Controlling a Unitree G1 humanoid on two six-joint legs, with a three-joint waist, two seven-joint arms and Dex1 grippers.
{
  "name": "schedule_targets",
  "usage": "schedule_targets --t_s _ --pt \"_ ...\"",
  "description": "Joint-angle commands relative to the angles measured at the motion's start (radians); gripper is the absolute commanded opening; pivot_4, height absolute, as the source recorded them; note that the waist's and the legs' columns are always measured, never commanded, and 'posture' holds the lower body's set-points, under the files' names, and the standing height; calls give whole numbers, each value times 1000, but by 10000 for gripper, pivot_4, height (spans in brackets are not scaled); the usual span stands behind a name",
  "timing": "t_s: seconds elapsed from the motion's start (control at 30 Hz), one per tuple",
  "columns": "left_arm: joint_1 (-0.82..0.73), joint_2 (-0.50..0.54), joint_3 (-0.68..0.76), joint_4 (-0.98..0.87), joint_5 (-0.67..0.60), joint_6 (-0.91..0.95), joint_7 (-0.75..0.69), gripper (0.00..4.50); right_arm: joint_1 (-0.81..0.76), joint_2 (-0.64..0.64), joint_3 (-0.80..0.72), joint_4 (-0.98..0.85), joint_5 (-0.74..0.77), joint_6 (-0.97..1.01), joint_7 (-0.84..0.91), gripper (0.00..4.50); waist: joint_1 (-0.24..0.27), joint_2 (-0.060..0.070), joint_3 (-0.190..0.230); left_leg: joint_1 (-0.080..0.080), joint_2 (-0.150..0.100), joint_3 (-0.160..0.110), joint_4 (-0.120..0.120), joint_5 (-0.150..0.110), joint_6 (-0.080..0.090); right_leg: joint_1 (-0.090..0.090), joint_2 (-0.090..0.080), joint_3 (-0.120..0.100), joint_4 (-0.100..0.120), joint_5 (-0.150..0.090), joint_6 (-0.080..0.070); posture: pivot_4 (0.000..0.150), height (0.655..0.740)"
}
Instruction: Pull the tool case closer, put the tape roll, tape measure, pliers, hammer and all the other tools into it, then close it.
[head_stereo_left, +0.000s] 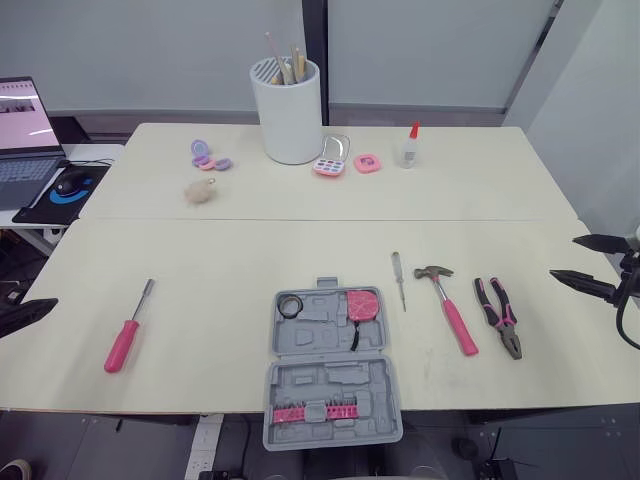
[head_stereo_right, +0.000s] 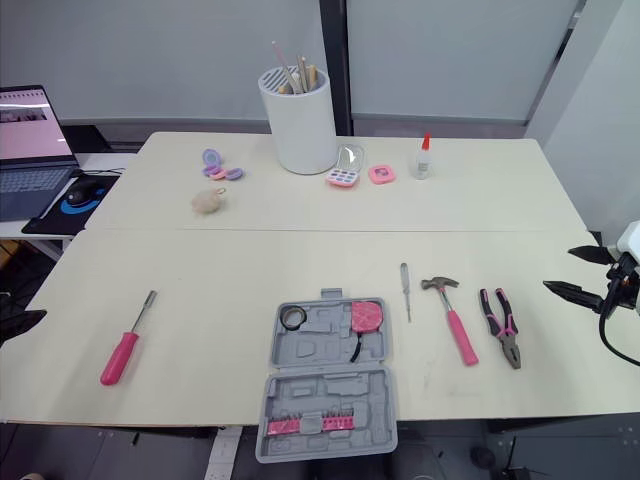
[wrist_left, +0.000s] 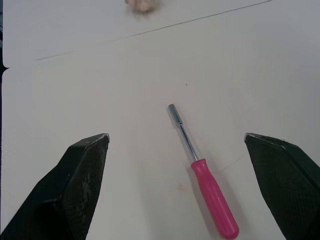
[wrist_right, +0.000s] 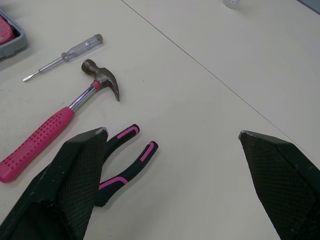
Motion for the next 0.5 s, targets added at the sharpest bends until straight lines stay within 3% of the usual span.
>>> schedule_targets --t_s 0.03,0.5 --pt "-9 17 0 -9 6 -8 5 45000 3 -21 -15 -38 -7 -12 -17 44706 -1 0 0 0 0 0 0 0 0 0 0 0 0 0 0 1500 7400" --pt "7 2 7 -31 2 -23 23 45000 38 -15 -22 -70 -11 -3 -55 44706 0 0 0 0 0 0 0 0 0 0 0 0 0 0 0 1500 7400"
